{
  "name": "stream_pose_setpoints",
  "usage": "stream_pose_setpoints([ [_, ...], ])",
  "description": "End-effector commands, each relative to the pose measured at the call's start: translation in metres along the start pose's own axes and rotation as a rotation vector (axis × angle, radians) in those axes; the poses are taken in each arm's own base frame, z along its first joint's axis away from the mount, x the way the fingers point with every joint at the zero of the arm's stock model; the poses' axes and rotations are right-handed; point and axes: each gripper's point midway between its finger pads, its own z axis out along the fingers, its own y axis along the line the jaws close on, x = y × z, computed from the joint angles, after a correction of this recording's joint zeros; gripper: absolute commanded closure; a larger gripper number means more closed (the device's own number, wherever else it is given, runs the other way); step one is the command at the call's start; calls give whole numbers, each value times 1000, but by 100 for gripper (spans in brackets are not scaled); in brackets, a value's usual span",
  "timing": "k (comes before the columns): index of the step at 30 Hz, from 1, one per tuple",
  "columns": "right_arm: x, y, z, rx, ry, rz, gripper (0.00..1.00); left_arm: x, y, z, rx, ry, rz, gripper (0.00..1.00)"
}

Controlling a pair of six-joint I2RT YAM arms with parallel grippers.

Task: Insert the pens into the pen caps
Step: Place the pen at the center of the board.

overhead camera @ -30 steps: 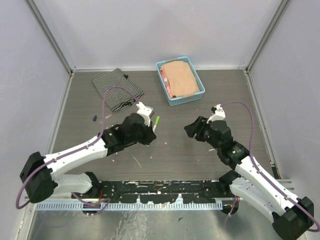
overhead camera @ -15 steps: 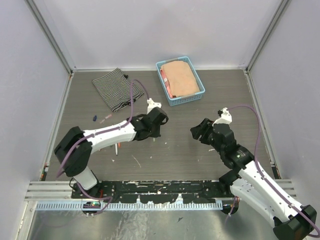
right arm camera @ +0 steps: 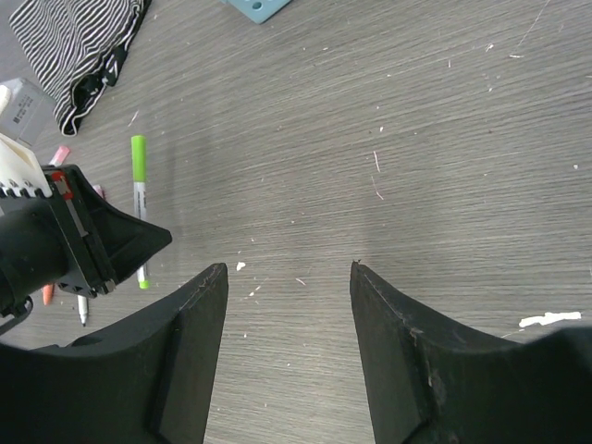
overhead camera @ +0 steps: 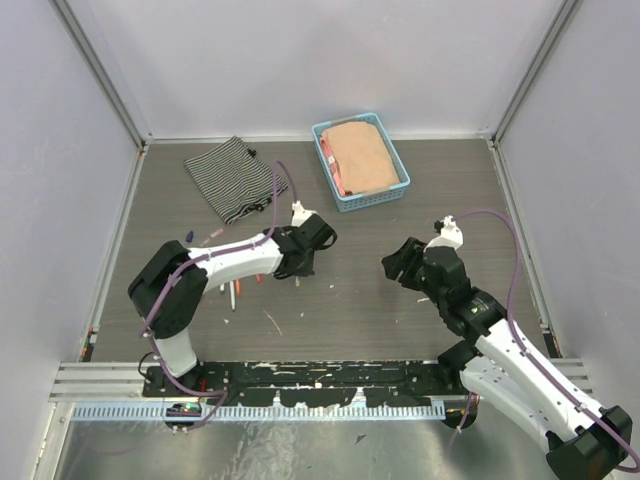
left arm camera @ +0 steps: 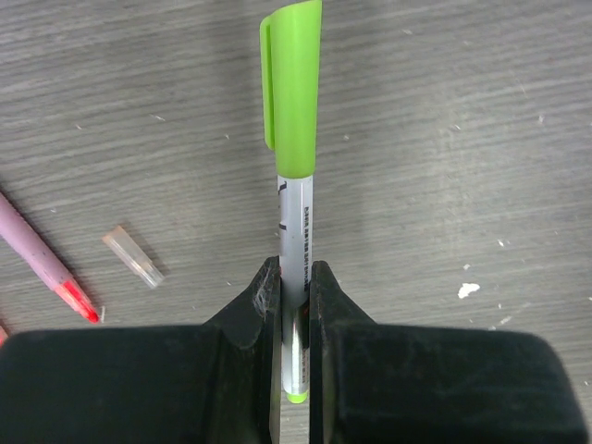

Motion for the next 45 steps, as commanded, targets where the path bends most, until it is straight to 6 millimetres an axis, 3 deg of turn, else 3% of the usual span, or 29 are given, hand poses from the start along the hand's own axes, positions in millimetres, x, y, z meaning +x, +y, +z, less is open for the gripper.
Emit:
stream_pose_setpoints([
  [1,-19,19,-1,-51,-43,27,39,-4,12,10,-17,11,-11,100],
  [13,-16,23,-1,-67,-21,25,39,6,16,25,-32,53,0,99],
  [22,-16,27,0,-80,-15,24,39,12,17,29,-36,69,3,83],
  [31,-16,31,2,-90,-6,15,39,14,17,29,-32,74,-9,74],
  [45,-16,30,1,-88,-6,13,39,13,19,28,-28,68,-22,74],
])
